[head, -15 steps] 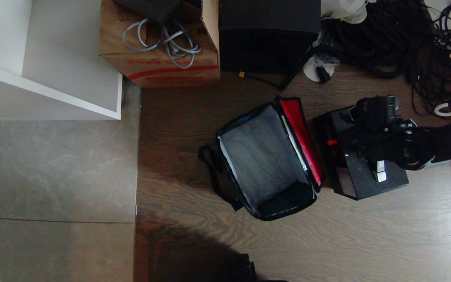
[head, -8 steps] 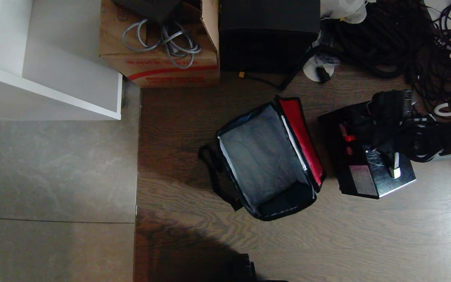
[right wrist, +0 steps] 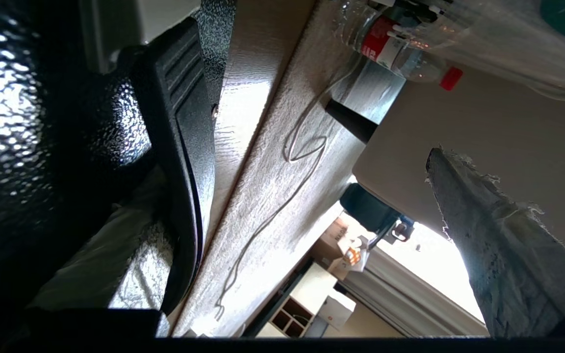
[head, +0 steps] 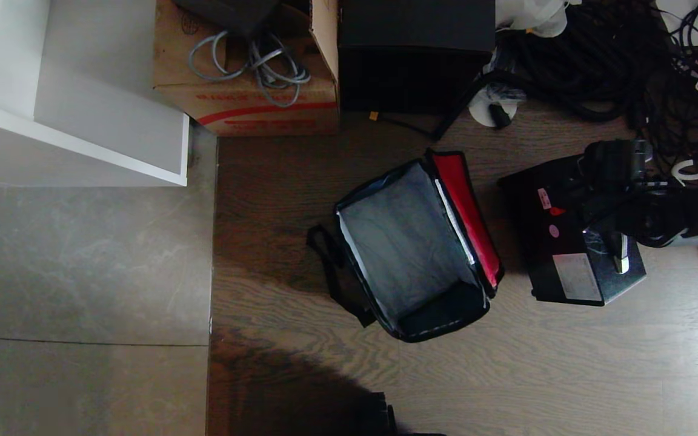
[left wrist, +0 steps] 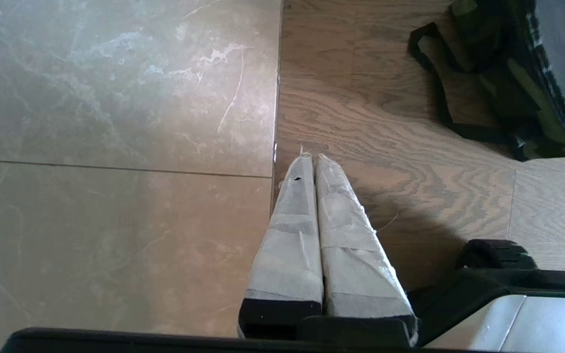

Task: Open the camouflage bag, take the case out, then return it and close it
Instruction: Place the black box back

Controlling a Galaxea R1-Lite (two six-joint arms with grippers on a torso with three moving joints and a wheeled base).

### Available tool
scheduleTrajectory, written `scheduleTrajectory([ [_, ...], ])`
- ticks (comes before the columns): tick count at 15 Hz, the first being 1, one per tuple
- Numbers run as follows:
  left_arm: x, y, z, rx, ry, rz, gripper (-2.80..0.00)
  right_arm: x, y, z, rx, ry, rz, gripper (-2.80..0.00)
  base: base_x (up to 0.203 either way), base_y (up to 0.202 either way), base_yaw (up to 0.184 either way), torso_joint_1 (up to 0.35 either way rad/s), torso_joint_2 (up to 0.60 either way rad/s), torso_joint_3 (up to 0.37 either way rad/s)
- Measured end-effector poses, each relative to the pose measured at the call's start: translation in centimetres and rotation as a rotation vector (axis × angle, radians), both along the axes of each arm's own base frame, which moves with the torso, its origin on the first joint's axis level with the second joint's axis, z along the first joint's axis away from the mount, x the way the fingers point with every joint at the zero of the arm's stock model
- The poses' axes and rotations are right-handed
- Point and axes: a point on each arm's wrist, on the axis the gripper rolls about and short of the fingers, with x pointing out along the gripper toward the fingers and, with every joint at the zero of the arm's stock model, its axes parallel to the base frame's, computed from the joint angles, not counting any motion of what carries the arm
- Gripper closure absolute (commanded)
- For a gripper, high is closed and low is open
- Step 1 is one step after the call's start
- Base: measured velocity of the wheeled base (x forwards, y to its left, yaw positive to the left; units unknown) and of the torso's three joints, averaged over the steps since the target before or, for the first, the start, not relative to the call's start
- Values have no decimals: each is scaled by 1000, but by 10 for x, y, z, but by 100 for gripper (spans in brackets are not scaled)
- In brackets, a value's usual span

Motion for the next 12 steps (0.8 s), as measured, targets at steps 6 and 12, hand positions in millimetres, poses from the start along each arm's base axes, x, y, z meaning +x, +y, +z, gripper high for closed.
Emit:
scheduleTrajectory([
  [6, 0, 0, 0, 0, 0, 0, 0, 6, -7, -15, 1, 33, -18, -280, 0, 0, 0, 0, 0, 0],
  [12, 0, 0, 0, 0, 0, 0, 0, 22, -14, -26, -2, 32, -40, -280, 0, 0, 0, 0, 0, 0],
])
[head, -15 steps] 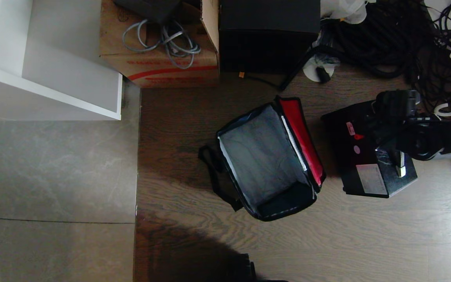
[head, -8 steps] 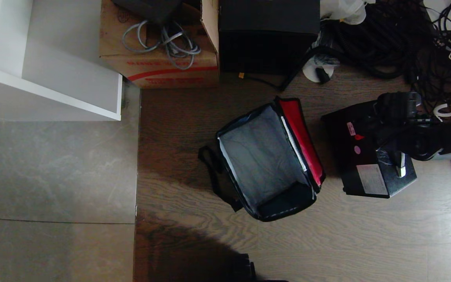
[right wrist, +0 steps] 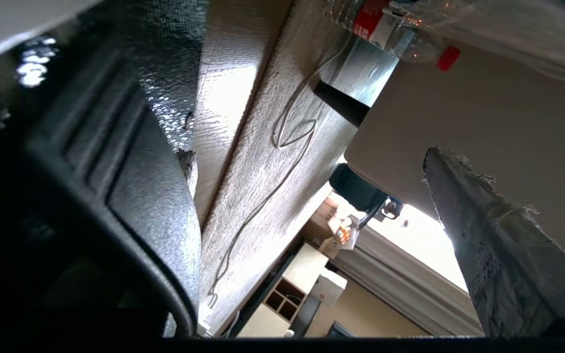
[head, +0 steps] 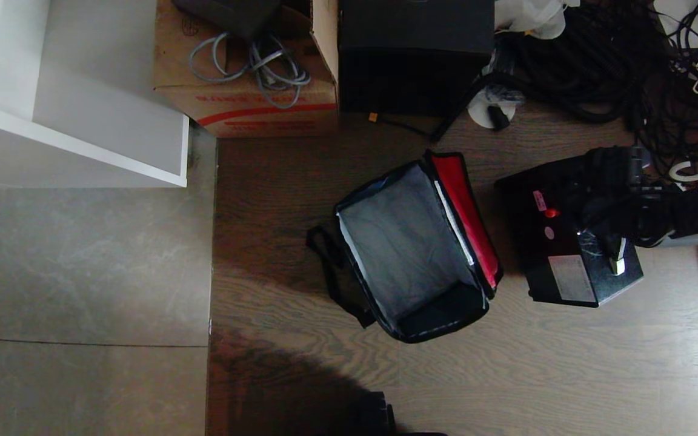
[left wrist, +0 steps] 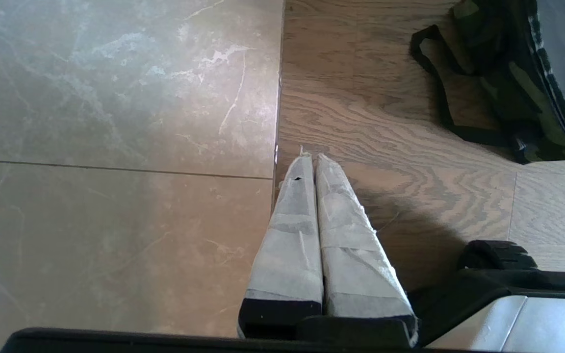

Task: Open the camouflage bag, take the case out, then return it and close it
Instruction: Place the black box back

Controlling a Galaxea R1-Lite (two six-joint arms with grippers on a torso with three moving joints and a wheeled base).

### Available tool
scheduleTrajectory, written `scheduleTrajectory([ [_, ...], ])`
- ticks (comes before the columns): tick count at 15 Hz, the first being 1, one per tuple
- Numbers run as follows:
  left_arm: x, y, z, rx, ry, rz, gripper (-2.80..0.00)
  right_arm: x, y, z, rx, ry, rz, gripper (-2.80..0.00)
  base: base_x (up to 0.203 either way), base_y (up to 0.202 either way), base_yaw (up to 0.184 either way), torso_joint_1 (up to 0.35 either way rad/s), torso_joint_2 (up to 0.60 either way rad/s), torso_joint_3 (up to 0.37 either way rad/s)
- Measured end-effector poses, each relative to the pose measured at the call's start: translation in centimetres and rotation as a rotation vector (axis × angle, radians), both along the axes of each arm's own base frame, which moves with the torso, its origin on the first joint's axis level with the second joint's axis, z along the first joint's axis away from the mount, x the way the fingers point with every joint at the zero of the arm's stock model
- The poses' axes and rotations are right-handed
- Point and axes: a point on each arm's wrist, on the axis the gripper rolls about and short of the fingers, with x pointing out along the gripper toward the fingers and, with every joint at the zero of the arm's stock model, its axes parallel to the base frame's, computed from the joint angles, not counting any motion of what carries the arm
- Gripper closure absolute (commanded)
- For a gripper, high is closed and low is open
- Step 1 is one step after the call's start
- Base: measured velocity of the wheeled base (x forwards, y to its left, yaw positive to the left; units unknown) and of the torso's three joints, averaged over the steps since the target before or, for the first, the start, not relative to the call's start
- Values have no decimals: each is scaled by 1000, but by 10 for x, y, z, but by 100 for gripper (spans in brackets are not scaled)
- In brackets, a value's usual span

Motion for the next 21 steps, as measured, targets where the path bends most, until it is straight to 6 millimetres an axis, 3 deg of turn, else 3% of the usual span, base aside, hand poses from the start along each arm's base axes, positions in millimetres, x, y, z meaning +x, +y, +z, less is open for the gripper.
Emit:
scheduleTrajectory([
  [2, 0, 0, 0, 0, 0, 0, 0, 3, -2, -3, 3, -1, -4, -280, 0, 0, 0, 0, 0, 0],
  [3, 0, 0, 0, 0, 0, 0, 0, 3, -2, -5, 4, 4, -3, 0, 0, 0, 0, 0, 0, 0],
  [14, 0, 0, 0, 0, 0, 0, 0, -7, 13, -10, 9, 33, 30, 0, 0, 0, 0, 0, 0, 0],
  [21, 0, 0, 0, 0, 0, 0, 0, -29, 33, 26, 0, -7, 86, 0, 0, 0, 0, 0, 0, 0],
])
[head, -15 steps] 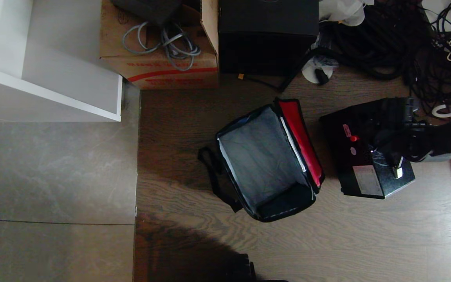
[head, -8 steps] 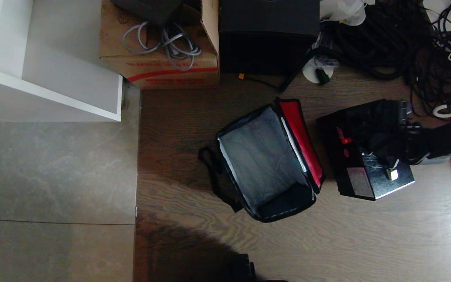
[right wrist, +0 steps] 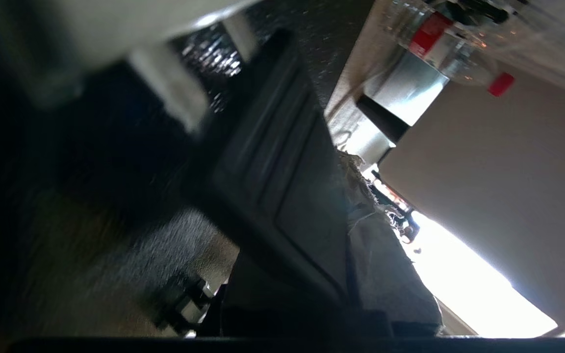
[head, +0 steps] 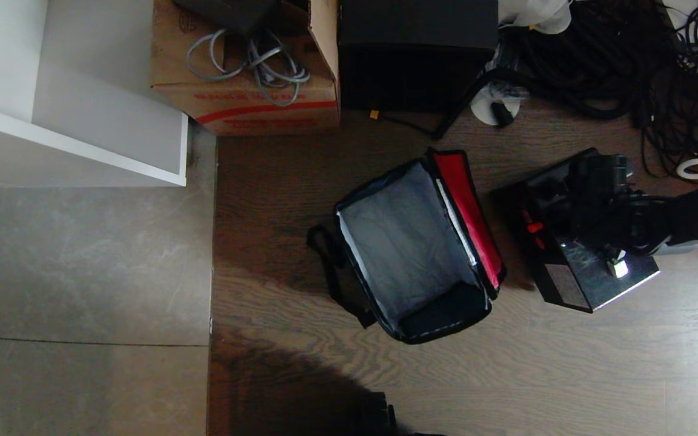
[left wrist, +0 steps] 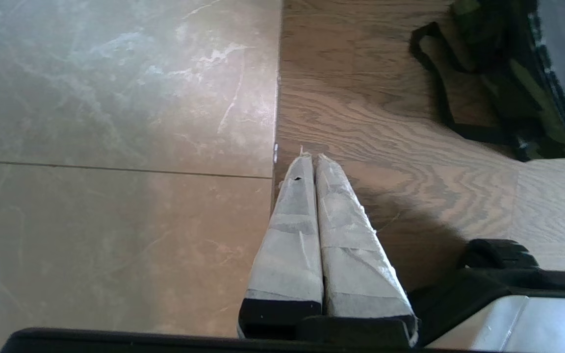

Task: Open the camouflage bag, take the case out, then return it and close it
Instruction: Place the black box back

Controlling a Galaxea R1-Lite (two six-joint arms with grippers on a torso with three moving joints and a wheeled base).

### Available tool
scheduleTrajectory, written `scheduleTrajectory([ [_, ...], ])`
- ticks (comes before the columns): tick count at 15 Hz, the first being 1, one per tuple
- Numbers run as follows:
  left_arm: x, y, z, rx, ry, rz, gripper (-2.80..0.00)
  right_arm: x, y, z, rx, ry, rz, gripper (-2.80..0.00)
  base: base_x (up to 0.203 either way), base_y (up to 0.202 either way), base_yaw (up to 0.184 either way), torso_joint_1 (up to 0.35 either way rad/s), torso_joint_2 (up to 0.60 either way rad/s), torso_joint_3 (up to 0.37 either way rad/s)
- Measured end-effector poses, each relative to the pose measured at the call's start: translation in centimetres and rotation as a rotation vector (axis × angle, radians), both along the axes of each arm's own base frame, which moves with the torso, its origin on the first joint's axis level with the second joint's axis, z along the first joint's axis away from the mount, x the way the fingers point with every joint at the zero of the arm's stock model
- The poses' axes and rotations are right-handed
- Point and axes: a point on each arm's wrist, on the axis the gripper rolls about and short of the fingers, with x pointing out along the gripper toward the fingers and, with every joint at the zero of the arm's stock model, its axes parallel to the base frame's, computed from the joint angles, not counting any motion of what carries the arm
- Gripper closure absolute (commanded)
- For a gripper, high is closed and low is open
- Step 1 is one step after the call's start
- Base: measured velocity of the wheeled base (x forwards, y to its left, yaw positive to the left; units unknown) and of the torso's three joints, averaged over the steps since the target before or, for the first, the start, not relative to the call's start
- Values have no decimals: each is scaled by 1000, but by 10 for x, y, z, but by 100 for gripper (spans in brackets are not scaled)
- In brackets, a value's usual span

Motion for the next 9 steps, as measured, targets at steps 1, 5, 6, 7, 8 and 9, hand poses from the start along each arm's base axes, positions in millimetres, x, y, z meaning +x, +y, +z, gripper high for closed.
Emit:
scheduleTrajectory([
  [1, 0, 0, 0, 0, 0, 0, 0, -7, 5, 4, 1, 2, 12, 0, 0, 0, 0, 0, 0, 0],
  [5, 0, 0, 0, 0, 0, 0, 0, -30, 19, 22, 11, -24, 64, 0, 0, 0, 0, 0, 0, 0],
  [6, 0, 0, 0, 0, 0, 0, 0, -34, 19, 28, 12, -40, 62, 0, 0, 0, 0, 0, 0, 0],
  [7, 0, 0, 0, 0, 0, 0, 0, -38, 19, 32, 11, -50, 57, 0, 0, 0, 0, 0, 0, 0],
  [8, 0, 0, 0, 0, 0, 0, 0, -41, 18, 36, 10, -64, 54, 0, 0, 0, 0, 0, 0, 0],
  [9, 0, 0, 0, 0, 0, 0, 0, -43, 19, 39, 9, -73, 51, 0, 0, 0, 0, 0, 0, 0],
])
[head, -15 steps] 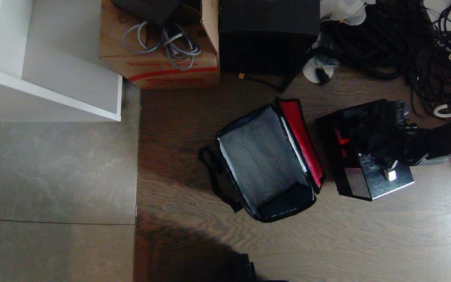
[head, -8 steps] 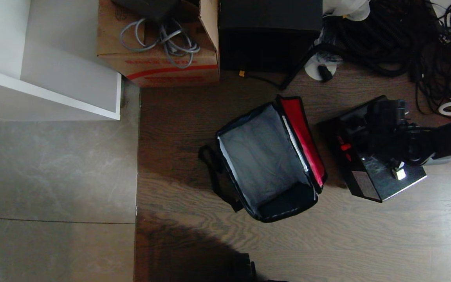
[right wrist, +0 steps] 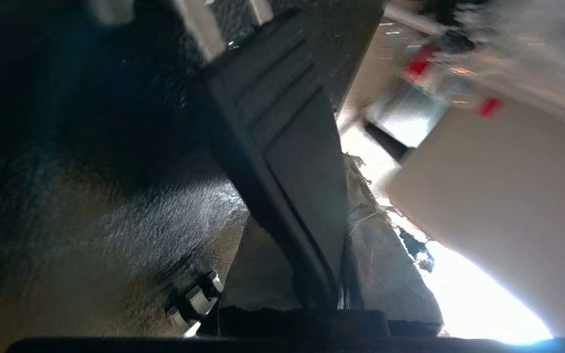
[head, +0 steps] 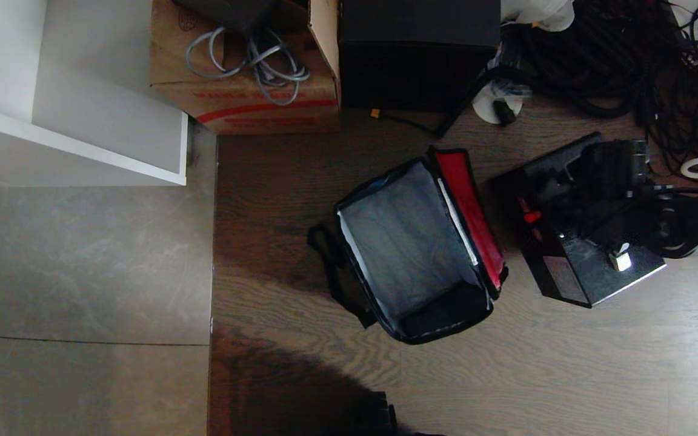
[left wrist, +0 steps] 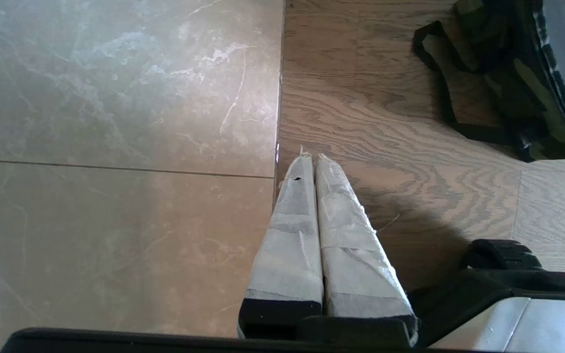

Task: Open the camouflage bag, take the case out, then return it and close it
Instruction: Place the black box back

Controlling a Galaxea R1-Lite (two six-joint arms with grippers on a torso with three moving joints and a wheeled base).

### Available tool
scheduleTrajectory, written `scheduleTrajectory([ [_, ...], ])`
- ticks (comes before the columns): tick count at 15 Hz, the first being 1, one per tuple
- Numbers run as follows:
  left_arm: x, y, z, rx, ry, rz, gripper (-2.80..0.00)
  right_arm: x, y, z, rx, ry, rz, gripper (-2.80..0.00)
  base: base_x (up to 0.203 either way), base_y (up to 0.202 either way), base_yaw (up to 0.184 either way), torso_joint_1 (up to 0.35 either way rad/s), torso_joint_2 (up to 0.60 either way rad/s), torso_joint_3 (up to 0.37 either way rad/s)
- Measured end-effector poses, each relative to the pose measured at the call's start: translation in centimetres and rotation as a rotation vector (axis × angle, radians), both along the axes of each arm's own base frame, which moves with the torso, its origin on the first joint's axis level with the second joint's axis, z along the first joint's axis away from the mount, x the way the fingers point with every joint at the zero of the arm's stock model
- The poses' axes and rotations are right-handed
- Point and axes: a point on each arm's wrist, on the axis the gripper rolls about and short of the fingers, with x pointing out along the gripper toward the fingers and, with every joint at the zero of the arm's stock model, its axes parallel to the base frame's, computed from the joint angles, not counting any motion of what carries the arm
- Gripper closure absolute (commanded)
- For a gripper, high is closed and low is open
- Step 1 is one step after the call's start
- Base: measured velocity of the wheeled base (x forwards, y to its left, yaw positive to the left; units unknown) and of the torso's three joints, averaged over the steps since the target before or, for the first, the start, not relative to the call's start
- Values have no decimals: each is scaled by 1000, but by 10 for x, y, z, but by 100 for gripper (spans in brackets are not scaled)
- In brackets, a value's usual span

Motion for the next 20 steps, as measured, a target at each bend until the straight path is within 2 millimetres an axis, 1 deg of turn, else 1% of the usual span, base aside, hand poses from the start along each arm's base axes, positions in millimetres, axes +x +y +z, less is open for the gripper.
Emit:
scheduleTrajectory([
  [3, 0, 0, 0, 0, 0, 0, 0, -5, 3, 4, 3, -9, 14, 0, 0, 0, 0, 0, 0, 0],
  [8, 0, 0, 0, 0, 0, 0, 0, -2, 3, 11, 8, -55, 16, 0, 0, 0, 0, 0, 0, 0],
  [10, 0, 0, 0, 0, 0, 0, 0, 1, 3, 9, 9, -75, 15, 0, 0, 0, 0, 0, 0, 0],
  [14, 0, 0, 0, 0, 0, 0, 0, 5, 5, 5, 10, -60, 31, 0, 0, 0, 0, 0, 0, 0],
  [20, 0, 0, 0, 0, 0, 0, 0, 4, 4, 1, 10, -51, 21, 0, 0, 0, 0, 0, 0, 0],
])
